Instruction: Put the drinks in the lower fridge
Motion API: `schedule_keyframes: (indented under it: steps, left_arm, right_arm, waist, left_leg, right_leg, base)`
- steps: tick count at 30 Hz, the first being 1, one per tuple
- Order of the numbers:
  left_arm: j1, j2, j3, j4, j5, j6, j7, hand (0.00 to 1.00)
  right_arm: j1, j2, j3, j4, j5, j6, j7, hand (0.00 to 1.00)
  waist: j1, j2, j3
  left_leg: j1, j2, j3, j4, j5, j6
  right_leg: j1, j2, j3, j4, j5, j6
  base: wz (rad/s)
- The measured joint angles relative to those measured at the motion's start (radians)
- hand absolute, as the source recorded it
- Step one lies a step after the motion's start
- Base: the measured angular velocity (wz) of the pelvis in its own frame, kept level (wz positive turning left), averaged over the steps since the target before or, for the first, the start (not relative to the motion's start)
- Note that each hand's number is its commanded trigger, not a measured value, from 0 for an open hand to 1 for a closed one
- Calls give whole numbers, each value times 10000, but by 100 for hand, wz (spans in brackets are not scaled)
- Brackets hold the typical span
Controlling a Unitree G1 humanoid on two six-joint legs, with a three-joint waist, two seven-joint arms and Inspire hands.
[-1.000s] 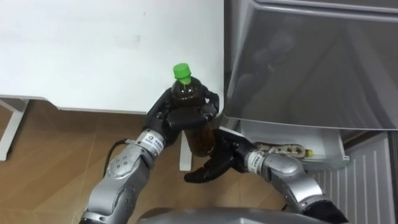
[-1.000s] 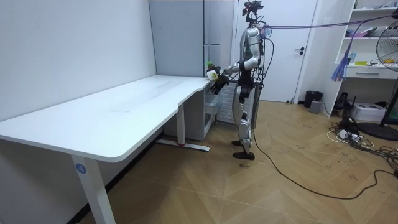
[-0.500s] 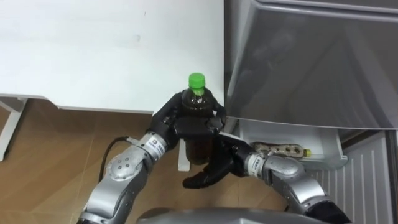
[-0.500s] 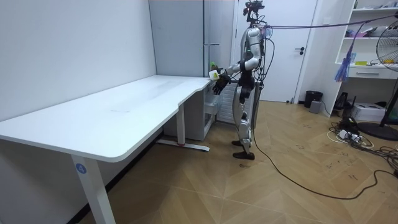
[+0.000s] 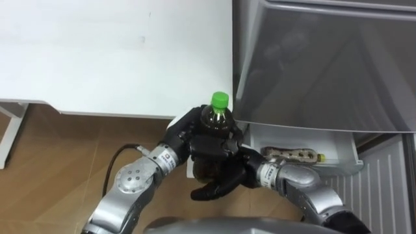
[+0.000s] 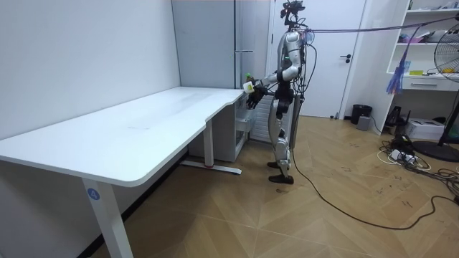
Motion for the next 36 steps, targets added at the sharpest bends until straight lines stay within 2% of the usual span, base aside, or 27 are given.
schedule_keyframes:
  steps: [1, 2, 10, 15, 25, 26, 27, 28, 30, 36]
  left_arm:
    - [0, 0, -1, 0, 0, 0, -5, 100]
    - [-1, -1, 0, 0, 0, 0, -6, 100]
    - [0, -48, -24, 0, -9, 0, -146, 100]
    - [0, -93, -49, 0, -13, 0, -356, 100]
    - [-3, -122, -55, 5, -155, -2, -563, 100]
    - [-2, -122, -55, 5, -214, -2, -573, 78]
    - [-2, -124, -53, 5, -275, -2, -564, 64]
    - [-2, -124, -49, 6, -305, -1, -552, 3]
    - [-2, -124, -46, 7, -384, -1, -523, 0]
    - [-5, -113, -19, 7, -380, -5, -484, 0]
  right_arm:
    - [0, 0, 1, 0, 12, 0, 0, 76]
    - [1, 0, -6, 0, 14, 0, 0, 100]
    - [0, -86, -35, 0, 12, 0, -4, 100]
    - [-1, -166, 27, -4, -44, -11, 8, 100]
    - [1, -194, 79, -9, -72, -20, 17, 100]
    - [2, -194, 79, -9, -71, -20, 17, 100]
    - [2, -193, 75, -9, -67, -20, 17, 100]
    - [2, -193, 75, -10, -65, -20, 17, 100]
    - [1, -190, 73, -16, -64, -20, 17, 100]
    - [3, -207, 78, -18, -64, -9, 36, 100]
  waist:
    - [-1, -1, -1]
    - [-9, -1, -1]
    - [4, 21, -23]
    - [13, 73, -97]
    - [59, 70, -82]
    - [73, 68, -71]
    - [94, 60, -56]
    - [102, 56, -47]
    - [157, 47, -13]
    - [217, 34, -2]
  left_leg:
    - [1, 0, 0, -1, 0, 0]
    - [-1, 1, 2, -2, 0, 0]
    - [-6, 1, 5, -12, 0, 0]
    - [7, 1, 11, -10, 0, 0]
    - [23, 3, 11, -100, 0, 0]
    - [23, 2, 11, -103, 0, 0]
    - [22, 2, 11, -106, 0, 0]
    - [22, 2, 11, -108, 0, 0]
    - [17, 3, 10, -113, -1, 0]
    - [2, 4, 2, -109, -1, 0]
  right_leg:
    - [0, -1, 0, 0, 0, 0]
    - [-3, -2, 0, -2, 0, 0]
    - [-9, 1, 1, -5, 0, 0]
    - [-6, 2, 7, -4, 0, -1]
    - [-4, 3, 13, -4, 0, 0]
    - [-5, 4, 14, -4, 0, 0]
    - [-7, 7, 13, -5, 0, 0]
    - [-8, 9, 13, -5, 0, 0]
    - [-14, 12, 12, -8, 0, 0]
    - [-30, 17, 5, -16, 0, 0]
  base:
    - [0]
    - [0]
    - [0]
    - [0]
    - [0]
    - [0]
    - [0]
    - [0]
    - [0]
    - [0]
